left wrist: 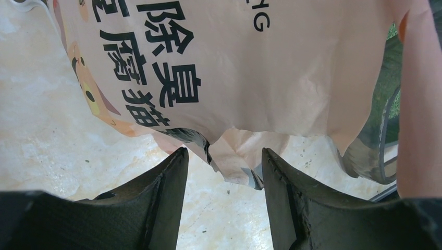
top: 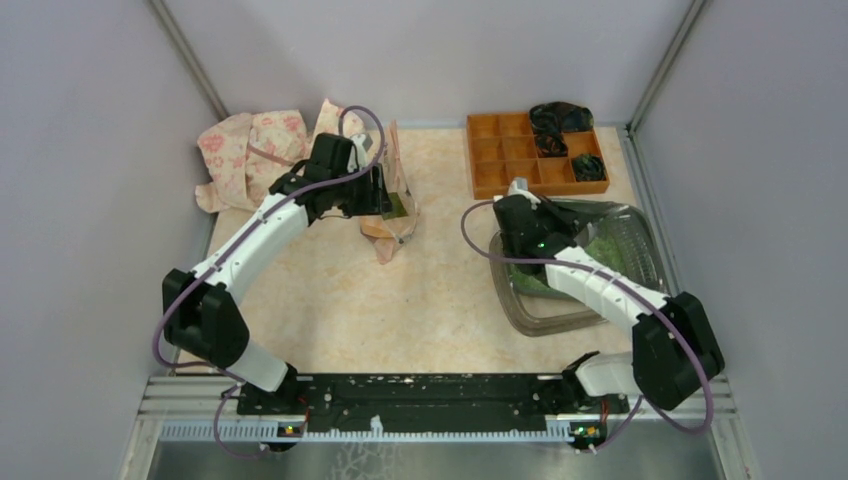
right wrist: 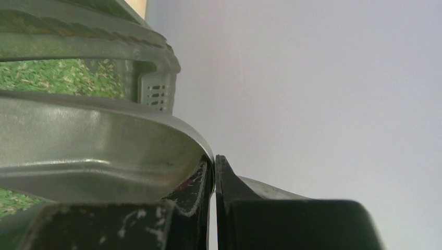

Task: Fill the litter box with clean litter
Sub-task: Place the spatula at the center of the board, then adjust the litter box at the center of the board, then pick up the spatula from the center of the board.

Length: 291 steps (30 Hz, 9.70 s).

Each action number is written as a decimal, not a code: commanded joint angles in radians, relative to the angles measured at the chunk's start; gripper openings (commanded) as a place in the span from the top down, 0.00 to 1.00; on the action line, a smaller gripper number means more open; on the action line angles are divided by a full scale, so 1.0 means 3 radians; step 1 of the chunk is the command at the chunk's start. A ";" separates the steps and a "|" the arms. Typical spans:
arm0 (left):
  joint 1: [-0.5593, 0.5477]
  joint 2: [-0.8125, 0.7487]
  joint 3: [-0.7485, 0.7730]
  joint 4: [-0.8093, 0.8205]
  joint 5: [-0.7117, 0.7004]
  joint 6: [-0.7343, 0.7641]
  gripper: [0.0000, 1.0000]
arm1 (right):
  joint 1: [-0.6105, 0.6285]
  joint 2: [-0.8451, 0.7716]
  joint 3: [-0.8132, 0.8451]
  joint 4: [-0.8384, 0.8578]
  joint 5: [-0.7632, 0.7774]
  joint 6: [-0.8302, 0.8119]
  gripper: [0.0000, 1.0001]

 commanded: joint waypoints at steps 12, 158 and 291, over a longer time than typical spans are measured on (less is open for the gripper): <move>0.0017 -0.0120 0.0198 -0.0078 -0.0117 0.0006 0.40 | 0.0724 -0.0305 0.1724 -0.2127 -0.2102 0.2527 1.00; 0.0045 -0.0571 0.0164 -0.0272 -0.0310 -0.0059 0.36 | -0.1070 0.0815 0.1533 -0.1719 -0.4562 0.4579 1.00; 0.0287 -0.0316 0.0292 -0.0424 -0.0753 -0.0019 0.33 | 0.0820 0.0984 0.0313 -0.0246 -0.4813 0.1076 0.44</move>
